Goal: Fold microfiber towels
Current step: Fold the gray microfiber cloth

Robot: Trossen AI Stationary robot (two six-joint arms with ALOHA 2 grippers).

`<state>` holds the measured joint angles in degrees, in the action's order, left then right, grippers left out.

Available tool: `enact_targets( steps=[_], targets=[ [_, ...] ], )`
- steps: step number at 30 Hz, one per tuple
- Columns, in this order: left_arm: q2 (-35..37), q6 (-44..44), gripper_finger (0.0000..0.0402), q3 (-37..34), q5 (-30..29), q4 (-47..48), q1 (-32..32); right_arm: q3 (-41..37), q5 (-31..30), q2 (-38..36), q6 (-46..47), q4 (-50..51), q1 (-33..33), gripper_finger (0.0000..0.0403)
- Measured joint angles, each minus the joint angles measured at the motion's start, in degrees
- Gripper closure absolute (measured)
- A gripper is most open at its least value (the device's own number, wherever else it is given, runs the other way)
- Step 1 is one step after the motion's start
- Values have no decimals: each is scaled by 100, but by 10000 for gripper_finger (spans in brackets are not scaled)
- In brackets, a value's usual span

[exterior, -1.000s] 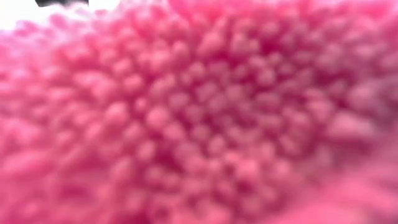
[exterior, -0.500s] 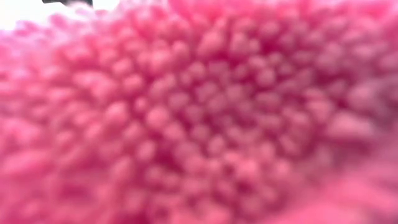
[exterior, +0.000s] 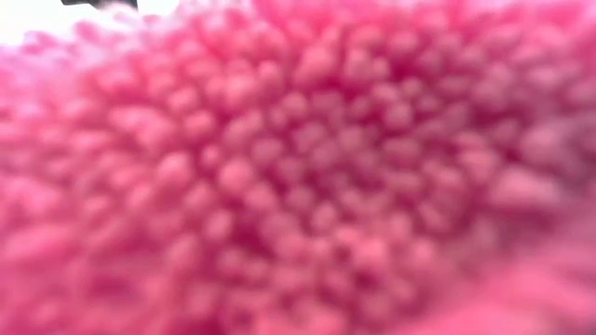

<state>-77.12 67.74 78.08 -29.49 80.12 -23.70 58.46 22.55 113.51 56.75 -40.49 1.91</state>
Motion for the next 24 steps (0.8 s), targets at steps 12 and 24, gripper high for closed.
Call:
enact_targets(
  steps=[12,24],
  targets=[
    [-12,-52,402,-2,-3,-321,0,0,-456,81,-2,33,148,282],
    [-353,-551,402,-7,60,-1072,70,0,-772,81,-366,391,113,282]
  ],
)
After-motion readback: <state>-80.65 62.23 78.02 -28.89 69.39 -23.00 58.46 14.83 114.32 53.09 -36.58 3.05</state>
